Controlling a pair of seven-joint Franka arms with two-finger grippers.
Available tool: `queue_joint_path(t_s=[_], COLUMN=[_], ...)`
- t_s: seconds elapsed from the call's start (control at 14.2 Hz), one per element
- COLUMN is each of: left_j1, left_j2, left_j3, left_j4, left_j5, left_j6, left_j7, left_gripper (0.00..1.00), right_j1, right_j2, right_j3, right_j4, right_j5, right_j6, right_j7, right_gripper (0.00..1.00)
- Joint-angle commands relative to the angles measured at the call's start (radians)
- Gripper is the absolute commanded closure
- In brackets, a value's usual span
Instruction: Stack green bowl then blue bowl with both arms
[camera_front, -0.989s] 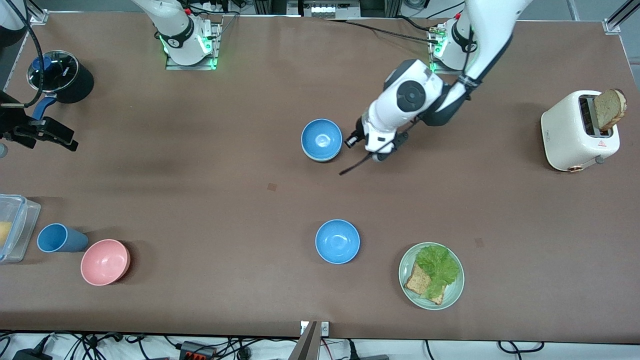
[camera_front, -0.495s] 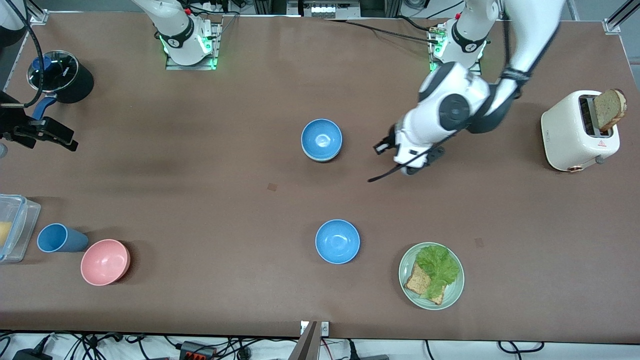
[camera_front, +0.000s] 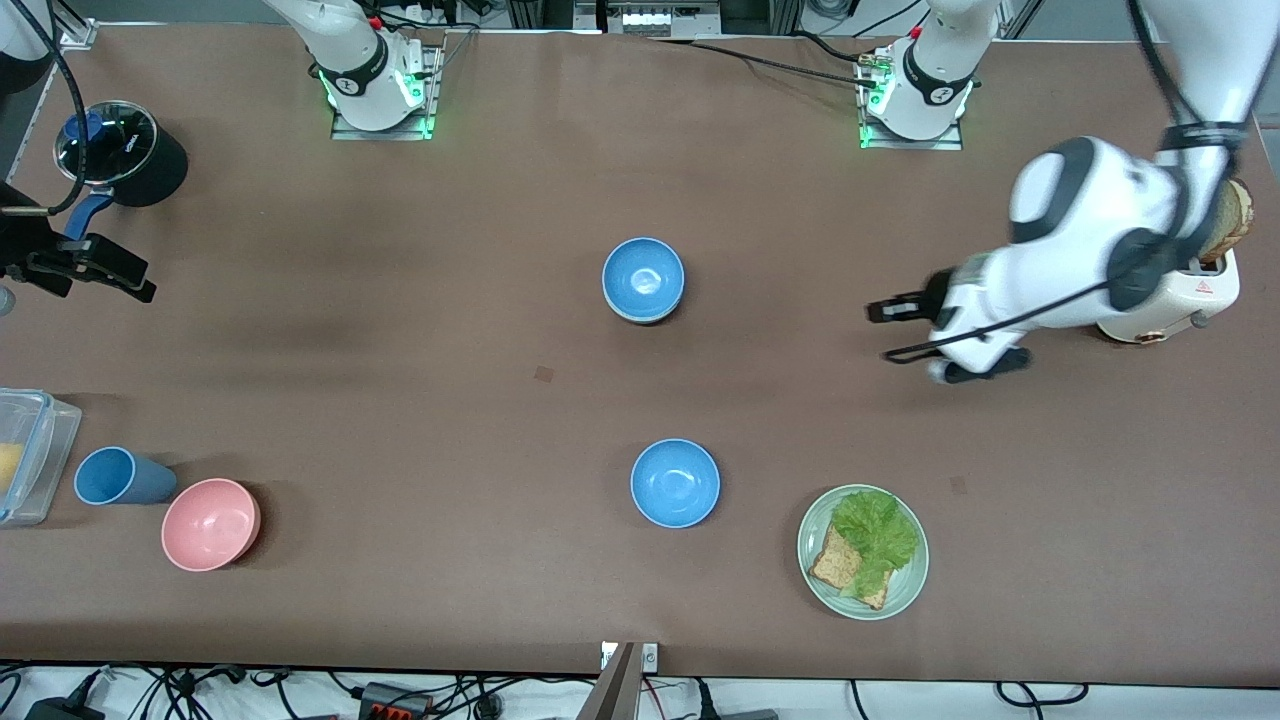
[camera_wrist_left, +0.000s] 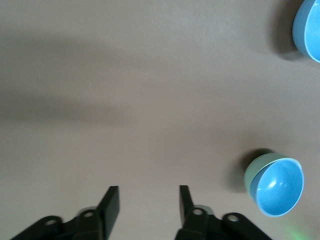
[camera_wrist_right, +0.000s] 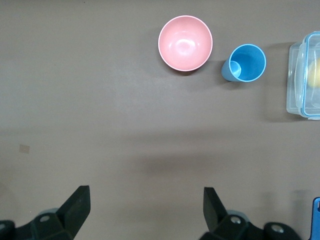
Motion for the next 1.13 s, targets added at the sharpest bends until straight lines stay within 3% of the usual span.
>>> queue_joint_path(t_s=[0.0, 0.28, 0.49, 0.64, 0.71, 0.92, 1.06], left_j1=[0.055, -0.009, -0.239, -0.45, -0.511, -0.538, -0.555], left_j2=[0.008, -0.07, -0.145, -0.157, -0.168, -0.241, -0.254], left_j3=[-0.003, 0.171, 0.458, 0.695, 0.766, 0.769, 0.766], left_j4=[0.035, 0.043, 0.115, 0.225, 0.26, 0.267, 0.268], left_j5=[-0.002, -0.004, -0.005, -0.002, -0.004, -0.001, -0.019], left_j6=[-0.052, -0.052, -0.084, -0.205, -0.295, -0.363, -0.339], left_j7=[0.13, 0.333, 0.425, 0.42, 0.396, 0.351, 0.337], left_gripper=[0.0, 0.0, 0.0, 0.0, 0.0, 0.0, 0.0], right_j1=[-0.002, -0.002, -0.002, 0.0, 0.0, 0.0, 0.0], right_j2=[-0.024, -0.025, -0.028, -0.028, -0.028, -0.028, -0.028], right_j3=[0.002, 0.002, 0.002, 0.002, 0.003, 0.002, 0.002], right_j4=[-0.018, -0.018, -0.018, -0.018, -0.018, -0.018, -0.018], right_j5=[-0.005, -0.008, -0.008, -0.008, -0.009, -0.008, -0.008], right_j6=[0.003, 0.003, -0.005, -0.003, -0.002, -0.003, -0.003], right_j7=[-0.007, -0.007, -0.007, -0.007, -0.007, -0.007, -0.007], right_gripper=[0.0, 0.0, 0.0, 0.0, 0.0, 0.0, 0.0])
